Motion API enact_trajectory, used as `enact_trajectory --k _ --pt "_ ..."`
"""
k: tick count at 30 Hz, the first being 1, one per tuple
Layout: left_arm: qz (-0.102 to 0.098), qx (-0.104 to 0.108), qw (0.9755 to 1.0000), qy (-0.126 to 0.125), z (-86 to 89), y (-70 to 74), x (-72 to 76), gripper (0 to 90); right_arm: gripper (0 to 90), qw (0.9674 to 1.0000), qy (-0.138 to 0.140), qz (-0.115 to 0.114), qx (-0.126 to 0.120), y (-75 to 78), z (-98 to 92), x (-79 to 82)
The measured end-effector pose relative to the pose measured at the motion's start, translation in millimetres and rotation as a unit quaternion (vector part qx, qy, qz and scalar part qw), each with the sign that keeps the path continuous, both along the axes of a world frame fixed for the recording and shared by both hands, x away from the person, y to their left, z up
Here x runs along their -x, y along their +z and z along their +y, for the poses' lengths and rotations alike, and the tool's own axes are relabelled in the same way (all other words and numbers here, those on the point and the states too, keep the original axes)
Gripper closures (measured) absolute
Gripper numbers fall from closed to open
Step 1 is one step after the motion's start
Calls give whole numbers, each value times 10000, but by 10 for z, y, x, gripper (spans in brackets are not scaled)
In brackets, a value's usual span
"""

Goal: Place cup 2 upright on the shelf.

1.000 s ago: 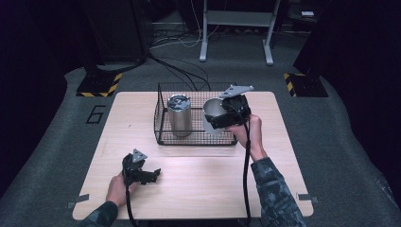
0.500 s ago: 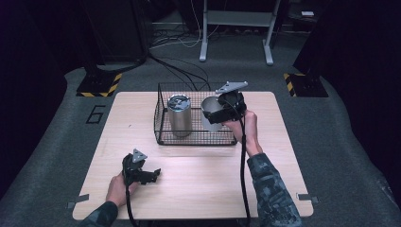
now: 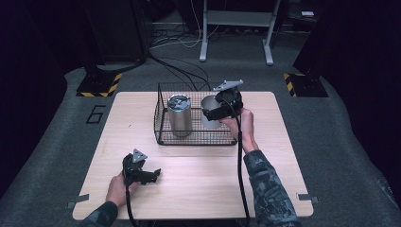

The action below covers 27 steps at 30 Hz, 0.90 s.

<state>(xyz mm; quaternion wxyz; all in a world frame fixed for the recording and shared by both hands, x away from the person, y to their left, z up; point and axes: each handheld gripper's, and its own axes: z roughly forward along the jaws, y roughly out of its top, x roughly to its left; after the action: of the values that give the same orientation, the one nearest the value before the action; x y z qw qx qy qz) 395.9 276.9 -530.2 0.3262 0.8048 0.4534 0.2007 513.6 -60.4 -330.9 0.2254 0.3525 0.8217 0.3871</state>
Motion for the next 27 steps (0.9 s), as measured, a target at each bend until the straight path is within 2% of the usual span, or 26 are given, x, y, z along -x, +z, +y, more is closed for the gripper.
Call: enact_trajectory --k 10,11,13,18,27 --pt "6 7 10000 1 -1 0 0 4 54 9998 -155 119 57 -102 39 -109" --pt "5 6 10000 0 0 0 0 4 54 9999 -106 0 58 -116 41 -133" --pt "6 7 10000 0 0 0 0 4 54 9998 -156 99 63 -122 62 -132" --pt "5 9 10000 3 -1 0 0 4 53 9997 -160 69 182 -170 100 -188" --pt "9 30 10000 26 -4 -1 2 4 54 9994 -241 177 178 -272 105 -299"
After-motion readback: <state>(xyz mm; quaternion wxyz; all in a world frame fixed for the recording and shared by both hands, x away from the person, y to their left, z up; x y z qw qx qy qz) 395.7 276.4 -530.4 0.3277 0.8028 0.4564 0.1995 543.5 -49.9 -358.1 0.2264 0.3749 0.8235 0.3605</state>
